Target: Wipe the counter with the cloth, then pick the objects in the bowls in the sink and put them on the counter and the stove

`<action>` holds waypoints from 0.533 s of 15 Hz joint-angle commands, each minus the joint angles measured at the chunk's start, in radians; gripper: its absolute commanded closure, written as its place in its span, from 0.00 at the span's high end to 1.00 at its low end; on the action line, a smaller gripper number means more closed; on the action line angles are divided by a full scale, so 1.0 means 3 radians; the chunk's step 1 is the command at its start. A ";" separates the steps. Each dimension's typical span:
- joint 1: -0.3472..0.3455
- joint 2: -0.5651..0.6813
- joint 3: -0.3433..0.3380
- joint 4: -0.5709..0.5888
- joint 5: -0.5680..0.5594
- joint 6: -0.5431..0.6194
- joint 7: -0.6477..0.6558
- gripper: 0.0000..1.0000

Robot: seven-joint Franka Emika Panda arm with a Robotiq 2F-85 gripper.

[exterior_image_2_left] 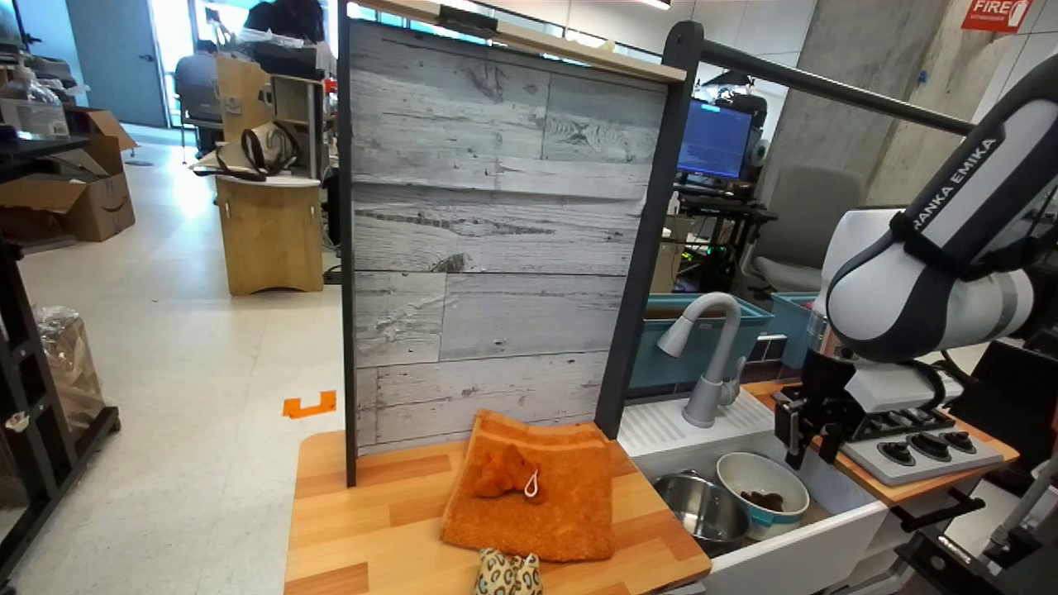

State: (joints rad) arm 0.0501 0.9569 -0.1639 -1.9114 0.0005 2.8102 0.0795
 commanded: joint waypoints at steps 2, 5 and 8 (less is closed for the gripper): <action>0.0145 0.0145 -0.0097 0.0075 -0.0155 0.0154 0.0098 0.68; 0.0185 0.0237 -0.0087 0.0136 -0.0177 0.0225 0.0095 0.70; 0.0219 0.0366 -0.0084 0.0250 -0.0185 0.0333 0.0074 0.91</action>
State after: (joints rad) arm 0.0946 1.0226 -0.1748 -1.8810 -0.0363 2.8751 0.0853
